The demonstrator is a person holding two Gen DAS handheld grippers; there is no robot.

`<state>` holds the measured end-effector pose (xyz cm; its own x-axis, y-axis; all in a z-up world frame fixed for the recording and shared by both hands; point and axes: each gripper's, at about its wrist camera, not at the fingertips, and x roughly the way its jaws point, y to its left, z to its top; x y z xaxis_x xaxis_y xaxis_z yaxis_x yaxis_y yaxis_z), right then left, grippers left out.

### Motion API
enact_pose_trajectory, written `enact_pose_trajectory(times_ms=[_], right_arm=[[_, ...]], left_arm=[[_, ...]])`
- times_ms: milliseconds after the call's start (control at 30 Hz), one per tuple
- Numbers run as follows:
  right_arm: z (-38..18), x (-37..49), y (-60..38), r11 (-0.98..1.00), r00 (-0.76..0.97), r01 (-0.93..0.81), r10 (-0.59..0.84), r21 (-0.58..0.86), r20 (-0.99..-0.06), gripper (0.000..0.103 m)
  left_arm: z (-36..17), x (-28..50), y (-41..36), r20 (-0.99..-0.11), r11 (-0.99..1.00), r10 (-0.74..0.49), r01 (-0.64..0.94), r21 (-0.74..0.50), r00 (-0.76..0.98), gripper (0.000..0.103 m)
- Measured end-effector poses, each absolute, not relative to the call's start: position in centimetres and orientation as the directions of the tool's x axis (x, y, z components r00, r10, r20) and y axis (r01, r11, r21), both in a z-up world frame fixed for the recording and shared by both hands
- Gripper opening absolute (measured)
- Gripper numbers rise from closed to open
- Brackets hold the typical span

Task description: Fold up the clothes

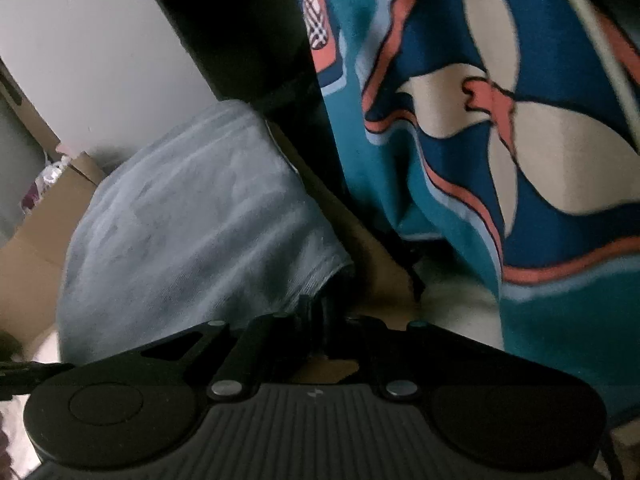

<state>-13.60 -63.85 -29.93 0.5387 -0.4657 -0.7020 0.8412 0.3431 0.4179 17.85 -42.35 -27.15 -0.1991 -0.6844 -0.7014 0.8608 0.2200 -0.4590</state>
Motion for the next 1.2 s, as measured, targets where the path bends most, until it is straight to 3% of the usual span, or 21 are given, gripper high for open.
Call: enact_pose_trajectory(times_ms=[33, 167, 267, 567, 833, 900, 967, 1200], right_arm=[[-29.9, -13.9, -63.7, 0.336, 0.557, 0.830, -0.462, 0.446, -0.690, 0.011], [-30.2, -15.2, -63.4, 0.273, 0.647, 0.757, -0.444, 0.594, -0.620, 0.049], [-31.2, -15.2, -63.5, 0.237, 0.671, 0.730, -0.424, 0.641, -0.608, 0.059], [-34.3, -14.6, -63.5, 0.068, 0.763, 0.588, -0.378, 0.806, -0.524, 0.059], [-35.1, -13.9, -63.0, 0.063, 0.806, 0.534, -0.337, 0.843, -0.486, 0.056], [-35.2, -13.8, -62.9, 0.074, 0.816, 0.529, -0.315, 0.845, -0.484, 0.039], [-35.1, -13.9, -62.8, 0.083, 0.818, 0.531, -0.310, 0.843, -0.485, 0.029], [-34.6, -13.8, -62.5, 0.118, 0.812, 0.551, -0.303, 0.826, -0.498, 0.023]], left_arm=[[-26.9, 17.9, -42.1, -0.704, 0.220, -0.685, 0.868, -0.446, -0.188, 0.018], [-25.7, 18.7, -41.4, -0.706, 0.230, -0.698, 0.895, -0.381, -0.121, 0.017], [-24.8, 19.4, -41.5, -0.699, 0.243, -0.711, 0.906, -0.346, -0.077, 0.018], [-22.6, 18.1, -45.0, -0.664, 0.166, -0.748, 0.962, -0.215, -0.019, 0.018], [-23.9, 17.4, -47.7, -0.683, 0.133, -0.729, 0.987, -0.091, 0.036, 0.018], [-24.3, 17.4, -47.9, -0.687, 0.127, -0.726, 0.989, -0.079, 0.038, 0.018], [-24.5, 17.3, -48.2, -0.687, 0.123, -0.725, 0.990, -0.066, 0.045, 0.018], [-26.3, 17.1, -48.9, -0.719, 0.125, -0.692, 0.991, -0.037, 0.060, 0.018]])
